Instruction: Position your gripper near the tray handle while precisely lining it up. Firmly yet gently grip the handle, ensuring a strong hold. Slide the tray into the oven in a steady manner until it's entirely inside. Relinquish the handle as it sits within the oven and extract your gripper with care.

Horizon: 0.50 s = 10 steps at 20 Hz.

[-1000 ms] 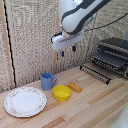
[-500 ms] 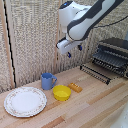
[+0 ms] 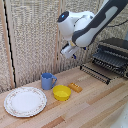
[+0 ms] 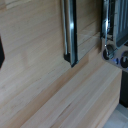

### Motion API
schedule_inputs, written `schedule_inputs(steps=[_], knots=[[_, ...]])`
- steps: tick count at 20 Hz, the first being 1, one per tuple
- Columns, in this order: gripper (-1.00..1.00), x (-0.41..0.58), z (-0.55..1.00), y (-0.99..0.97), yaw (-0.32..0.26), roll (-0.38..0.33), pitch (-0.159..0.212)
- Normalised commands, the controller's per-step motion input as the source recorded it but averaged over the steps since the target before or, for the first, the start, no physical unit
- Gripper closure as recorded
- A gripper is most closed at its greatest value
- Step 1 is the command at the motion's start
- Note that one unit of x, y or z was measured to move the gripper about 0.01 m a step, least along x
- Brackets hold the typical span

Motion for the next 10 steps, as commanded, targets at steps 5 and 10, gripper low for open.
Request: schedule_inputs(steps=[5, 10], knots=[[-1.0, 0.0, -0.26, -0.33, 0.101, -0.346, 0.0], [-1.0, -0.015, -0.26, -0.4, 0.059, -0.29, 0.0]])
